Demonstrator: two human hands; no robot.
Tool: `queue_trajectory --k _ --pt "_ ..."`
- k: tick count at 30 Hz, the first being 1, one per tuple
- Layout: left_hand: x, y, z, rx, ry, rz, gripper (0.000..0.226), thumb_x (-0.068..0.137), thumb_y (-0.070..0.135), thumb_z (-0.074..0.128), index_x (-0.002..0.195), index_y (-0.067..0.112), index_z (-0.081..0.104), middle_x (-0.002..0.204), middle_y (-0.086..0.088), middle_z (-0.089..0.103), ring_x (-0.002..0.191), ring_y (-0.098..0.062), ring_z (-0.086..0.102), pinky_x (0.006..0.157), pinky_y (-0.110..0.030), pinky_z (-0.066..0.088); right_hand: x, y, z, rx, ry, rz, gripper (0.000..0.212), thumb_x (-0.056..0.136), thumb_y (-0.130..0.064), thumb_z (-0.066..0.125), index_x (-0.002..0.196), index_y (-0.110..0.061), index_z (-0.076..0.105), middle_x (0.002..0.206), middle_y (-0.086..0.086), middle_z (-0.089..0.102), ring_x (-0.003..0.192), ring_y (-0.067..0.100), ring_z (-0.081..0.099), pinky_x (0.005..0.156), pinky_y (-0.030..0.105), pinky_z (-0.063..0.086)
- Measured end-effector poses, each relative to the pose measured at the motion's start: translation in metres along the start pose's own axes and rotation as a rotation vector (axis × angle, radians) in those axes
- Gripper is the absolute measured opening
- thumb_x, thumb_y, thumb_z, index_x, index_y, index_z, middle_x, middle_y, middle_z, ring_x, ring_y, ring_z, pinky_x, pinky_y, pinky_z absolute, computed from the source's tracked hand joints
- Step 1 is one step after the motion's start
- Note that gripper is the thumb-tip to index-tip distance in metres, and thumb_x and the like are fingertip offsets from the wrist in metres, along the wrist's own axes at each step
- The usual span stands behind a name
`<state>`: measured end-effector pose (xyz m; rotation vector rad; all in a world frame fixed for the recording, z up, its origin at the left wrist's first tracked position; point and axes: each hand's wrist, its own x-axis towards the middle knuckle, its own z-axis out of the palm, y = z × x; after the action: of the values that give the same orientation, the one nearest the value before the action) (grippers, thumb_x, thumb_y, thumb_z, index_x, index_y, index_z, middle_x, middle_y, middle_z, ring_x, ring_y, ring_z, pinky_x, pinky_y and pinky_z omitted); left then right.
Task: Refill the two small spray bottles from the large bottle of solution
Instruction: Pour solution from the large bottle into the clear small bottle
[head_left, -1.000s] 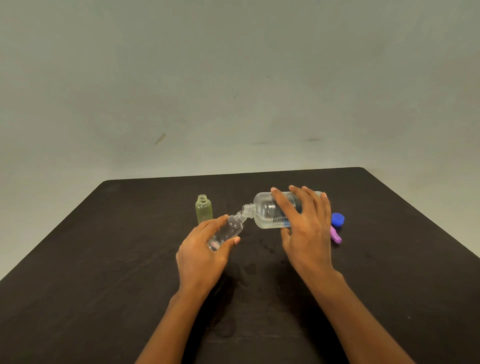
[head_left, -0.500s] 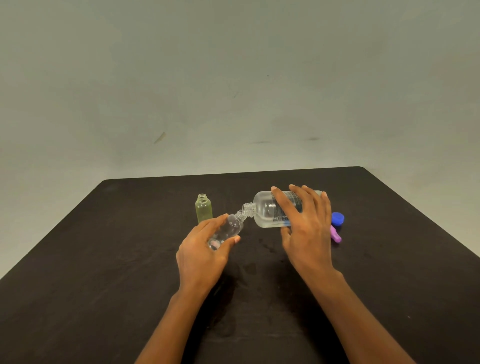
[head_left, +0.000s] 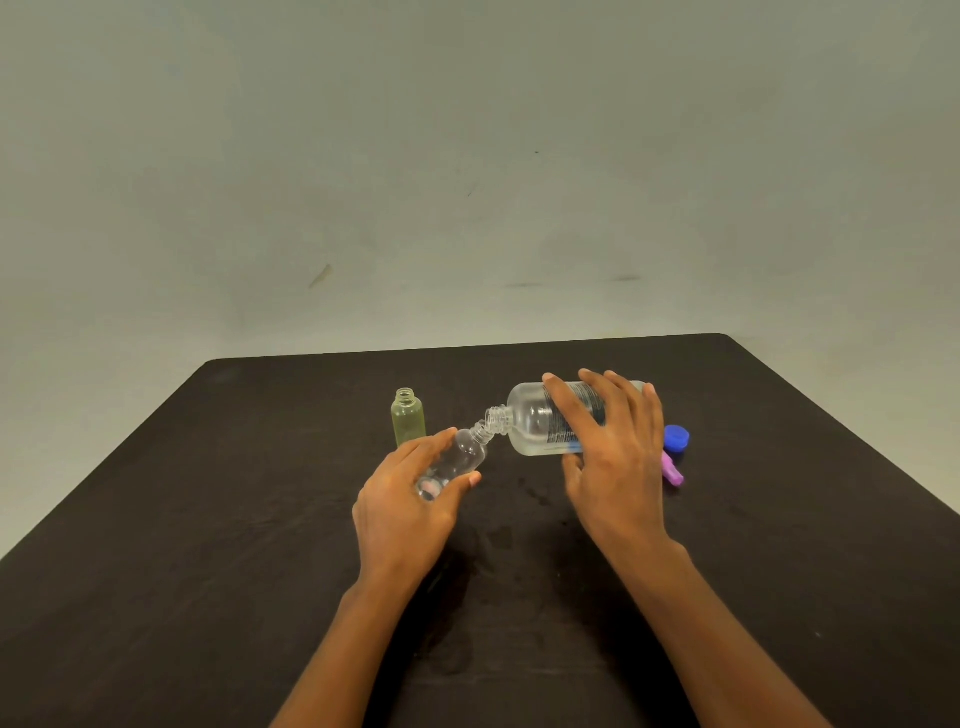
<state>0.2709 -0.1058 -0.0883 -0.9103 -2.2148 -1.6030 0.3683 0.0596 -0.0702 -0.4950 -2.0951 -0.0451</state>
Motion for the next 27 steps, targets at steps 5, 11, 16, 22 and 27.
queue_trajectory --k 5,11,16,22,27 --pt "0.0002 -0.0002 0.0001 0.003 -0.002 0.004 0.047 0.068 0.028 0.083 0.111 0.037 0.067 0.104 0.022 0.067 0.097 0.000 0.063 0.085 -0.036 0.054 0.0000 0.0002 -0.0001 0.006 -0.001 0.002 0.090 0.060 0.010 0.075 0.135 -0.029 0.043 0.129 0.013 0.054 0.126 0.032 0.043 0.111 0.053 0.026" --pt "0.0008 -0.0010 0.0002 0.001 -0.007 0.008 0.047 0.068 0.028 0.083 0.112 0.035 0.067 0.105 0.020 0.068 0.098 -0.001 0.063 0.085 -0.036 0.054 0.0002 0.0000 -0.0002 0.009 -0.001 0.002 0.090 0.059 0.009 0.076 0.134 -0.029 0.044 0.129 0.014 0.054 0.125 0.032 0.043 0.111 0.053 0.026" --pt "0.0002 -0.0025 0.0002 -0.006 0.004 0.014 0.047 0.068 0.027 0.083 0.111 0.036 0.067 0.104 0.021 0.068 0.097 -0.002 0.063 0.084 -0.037 0.054 0.0007 -0.0011 -0.0006 0.010 0.003 0.001 0.091 0.059 0.010 0.075 0.134 -0.029 0.043 0.129 0.014 0.054 0.125 0.031 0.043 0.111 0.052 0.024" --pt "0.0012 -0.0021 0.0007 0.002 0.006 0.014 0.047 0.068 0.027 0.084 0.111 0.038 0.067 0.104 0.022 0.067 0.097 -0.001 0.063 0.084 -0.037 0.054 0.0003 -0.0007 -0.0007 0.012 0.007 0.002 0.090 0.059 0.010 0.075 0.134 -0.029 0.044 0.129 0.014 0.054 0.125 0.032 0.043 0.111 0.052 0.024" --pt "0.0000 -0.0021 0.0005 0.017 0.006 0.017 0.047 0.068 0.028 0.083 0.111 0.037 0.067 0.103 0.023 0.067 0.096 0.000 0.063 0.084 -0.034 0.054 0.0001 -0.0004 -0.0005 0.010 -0.003 0.001 0.091 0.059 0.010 0.075 0.135 -0.030 0.042 0.129 0.014 0.054 0.126 0.032 0.043 0.111 0.053 0.025"
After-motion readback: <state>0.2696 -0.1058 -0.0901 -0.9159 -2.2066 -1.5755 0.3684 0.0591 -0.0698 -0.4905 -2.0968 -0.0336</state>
